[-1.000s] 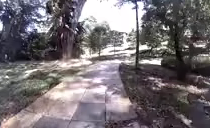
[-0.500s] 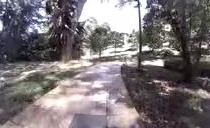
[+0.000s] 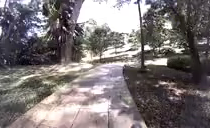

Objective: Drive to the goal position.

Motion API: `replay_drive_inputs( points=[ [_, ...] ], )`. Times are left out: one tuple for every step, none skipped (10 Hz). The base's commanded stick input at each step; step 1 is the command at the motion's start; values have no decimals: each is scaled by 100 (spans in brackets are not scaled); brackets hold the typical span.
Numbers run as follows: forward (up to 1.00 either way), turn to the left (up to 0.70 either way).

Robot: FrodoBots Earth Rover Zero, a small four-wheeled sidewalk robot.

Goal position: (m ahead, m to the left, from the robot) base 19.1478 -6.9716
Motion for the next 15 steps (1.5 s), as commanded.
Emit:
replay_drive_inputs(
  points=[
    [50, 0],
    [50, 0],
    [50, 0],
    [50, 0],
    [50, 0],
    [50, 0],
    [50, 0],
    [50, 0],
    [50, 0],
    [50, 0],
    [50, 0],
    [50, 0],
    [50, 0],
    [50, 0],
    [50, 0]
  ],
)
